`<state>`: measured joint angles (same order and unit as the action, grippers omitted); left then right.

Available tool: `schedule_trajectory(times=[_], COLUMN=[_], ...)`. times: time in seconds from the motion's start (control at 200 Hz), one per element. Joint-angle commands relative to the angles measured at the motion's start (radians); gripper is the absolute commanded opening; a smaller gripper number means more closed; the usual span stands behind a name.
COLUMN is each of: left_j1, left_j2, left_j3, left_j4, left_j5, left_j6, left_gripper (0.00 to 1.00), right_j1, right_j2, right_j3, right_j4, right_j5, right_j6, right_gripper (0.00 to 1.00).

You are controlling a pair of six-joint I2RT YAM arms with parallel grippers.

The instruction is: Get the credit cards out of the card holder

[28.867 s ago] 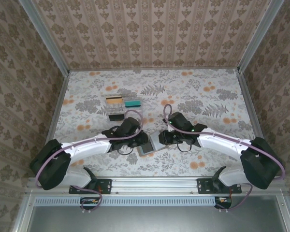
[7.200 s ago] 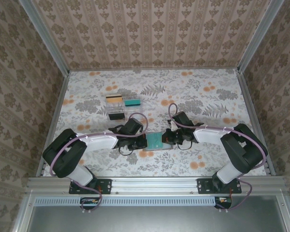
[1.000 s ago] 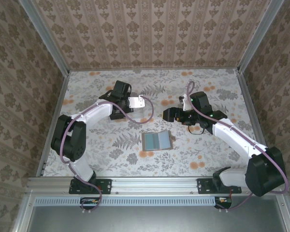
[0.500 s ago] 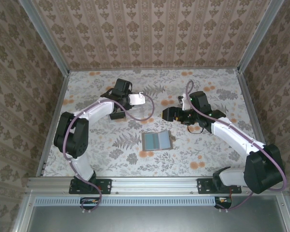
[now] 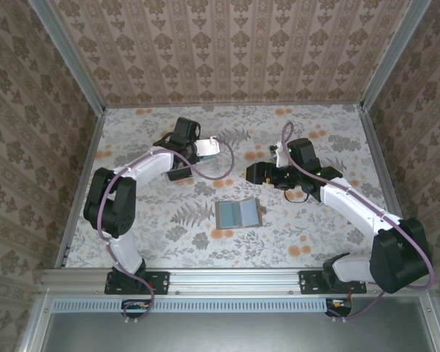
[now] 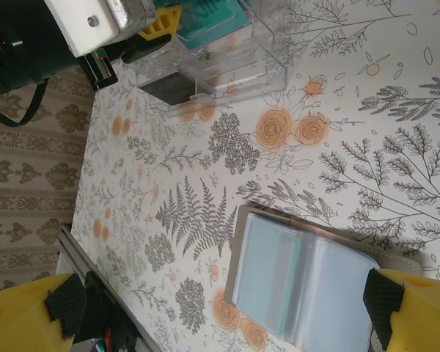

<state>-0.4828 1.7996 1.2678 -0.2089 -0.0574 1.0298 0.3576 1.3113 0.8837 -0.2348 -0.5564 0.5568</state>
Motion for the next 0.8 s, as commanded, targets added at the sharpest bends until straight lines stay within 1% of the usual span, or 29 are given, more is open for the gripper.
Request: schedule_trajectory(times=[0.0,0.08,0.15,0.27,0.3,0.34,0.395,0.465,0.49,0.495,0.5,0.51,0.58,0.67,0.745,0.78,0.795], left_j1=[0.004,0.003,0.003,0.0,0.0,0.0,-0.001,-0.001,-0.001,-0.001,0.0,0.0,0.001,0.008,0.02,0.02,0.048], left_j2=[-0.049,-0.084,-0.117,-0.187,-0.208,-0.235,-0.283,-0.347,-0.366,-0.374,-0.38,-0.389,-0.45,-0.52,-0.559,-0.569,-0.573], left_j3=[0.034,0.039,0.044,0.051,0.05,0.044,0.027,-0.007,-0.021,-0.024,-0.026,-0.031,-0.059,-0.092,-0.084,-0.072,-0.068], left_j4=[-0.023,-0.031,-0.046,-0.084,-0.091,-0.099,-0.101,-0.103,-0.102,-0.101,-0.101,-0.1,-0.113,-0.125,-0.21,-0.265,-0.28], left_j5=[0.01,0.006,0.001,-0.002,-0.006,-0.006,-0.003,0.018,0.021,0.021,0.021,0.021,0.027,0.002,-0.026,-0.018,0.0], left_j6=[-0.045,-0.075,-0.115,-0.224,-0.264,-0.309,-0.385,-0.47,-0.502,-0.508,-0.515,-0.526,-0.624,-0.809,-0.998,-1.055,-1.07], left_gripper=[0.32,0.32,0.36,0.38,0.4,0.45,0.58,0.8,0.91,0.96,0.98,0.99,1.0,1.0,1.0,1.0,1.0], right_j1=[-0.007,-0.008,-0.007,-0.006,-0.004,-0.002,0.005,0.015,0.018,0.019,0.02,0.023,0.04,0.064,0.087,0.097,0.102], right_j2=[0.014,0.014,0.012,0.007,0.005,0.002,-0.003,-0.006,-0.006,-0.006,-0.006,-0.006,-0.007,-0.009,-0.01,-0.008,-0.006], right_j3=[0.029,0.028,0.024,0.012,0.007,0.002,-0.005,-0.012,-0.013,-0.013,-0.014,-0.015,-0.023,-0.037,-0.044,-0.049,-0.049], right_j4=[0.016,0.016,0.016,0.018,0.018,0.013,0.0,-0.018,-0.023,-0.024,-0.025,-0.027,-0.038,-0.044,-0.045,-0.045,-0.046], right_j5=[-0.025,-0.026,-0.025,-0.016,-0.01,0.001,0.024,0.054,0.065,0.066,0.067,0.072,0.104,0.147,0.184,0.192,0.194], right_j6=[0.015,0.016,0.016,0.018,0.018,0.016,0.006,-0.008,-0.011,-0.012,-0.013,-0.013,-0.019,-0.017,-0.02,-0.02,-0.02], right_gripper=[1.0,1.0,1.0,1.0,1.0,1.0,1.0,1.0,1.0,1.0,1.0,1.0,1.0,1.0,1.0,0.99,0.98])
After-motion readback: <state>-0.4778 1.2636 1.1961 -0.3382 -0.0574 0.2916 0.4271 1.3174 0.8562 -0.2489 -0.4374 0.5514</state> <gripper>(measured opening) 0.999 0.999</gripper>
